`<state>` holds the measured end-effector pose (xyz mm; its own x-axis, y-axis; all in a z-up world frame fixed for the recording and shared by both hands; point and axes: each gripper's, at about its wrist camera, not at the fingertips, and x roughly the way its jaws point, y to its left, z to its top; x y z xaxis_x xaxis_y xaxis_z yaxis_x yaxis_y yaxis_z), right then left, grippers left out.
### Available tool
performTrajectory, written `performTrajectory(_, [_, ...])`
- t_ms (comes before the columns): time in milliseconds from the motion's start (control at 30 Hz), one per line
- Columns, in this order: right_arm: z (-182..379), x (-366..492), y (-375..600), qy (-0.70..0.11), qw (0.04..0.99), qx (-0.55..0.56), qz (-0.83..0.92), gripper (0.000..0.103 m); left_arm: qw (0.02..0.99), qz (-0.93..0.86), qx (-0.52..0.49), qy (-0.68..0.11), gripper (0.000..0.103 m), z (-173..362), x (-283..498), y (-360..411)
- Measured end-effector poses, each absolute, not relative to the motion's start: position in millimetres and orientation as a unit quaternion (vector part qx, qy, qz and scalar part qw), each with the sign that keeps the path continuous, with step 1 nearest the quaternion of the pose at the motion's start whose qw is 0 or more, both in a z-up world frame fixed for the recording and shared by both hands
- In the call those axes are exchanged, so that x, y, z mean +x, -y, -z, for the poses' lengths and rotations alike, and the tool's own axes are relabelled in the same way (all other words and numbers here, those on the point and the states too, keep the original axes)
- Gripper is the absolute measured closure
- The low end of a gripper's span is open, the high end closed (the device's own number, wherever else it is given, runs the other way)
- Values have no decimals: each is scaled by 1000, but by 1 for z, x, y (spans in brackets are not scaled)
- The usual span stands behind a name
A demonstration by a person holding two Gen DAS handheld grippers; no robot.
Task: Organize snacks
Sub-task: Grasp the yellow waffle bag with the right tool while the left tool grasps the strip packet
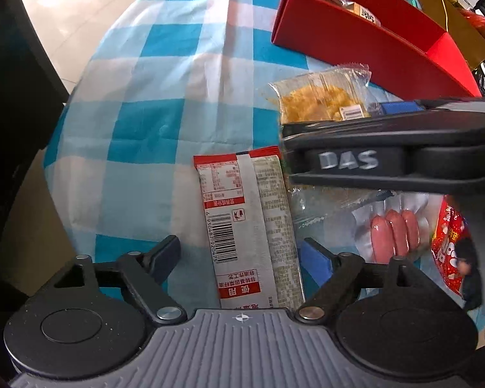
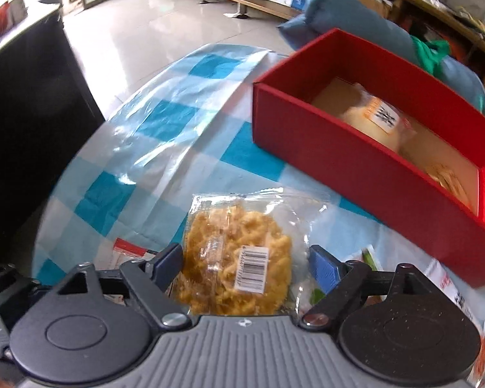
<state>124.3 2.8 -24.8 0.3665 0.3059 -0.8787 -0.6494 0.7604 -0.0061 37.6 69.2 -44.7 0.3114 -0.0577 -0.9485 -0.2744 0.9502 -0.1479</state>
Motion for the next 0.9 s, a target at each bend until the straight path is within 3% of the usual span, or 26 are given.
performTrajectory(267, [22,124,13,-473,812,-188,-287,38,796,-66,-147,-584,13,42,44,-73])
performTrajectory(333, [16,127,23,-475,814,-169,-287,47,797,-67,-146,-582,13,43,44,-71])
performTrajectory(600, [12,134,44,-489,814,-132,-285,47,804,-85,-79,-584,5,54,49,-41])
performTrajectory(767, [3,130,52,-473,826,-135,-276,47,818,-74,-69,-567,37,46,42,-37])
performTrajectory(900, [-7,127,65,-467,833,-120,-272,47,815,-73,-99,-566,42,44,36,-47])
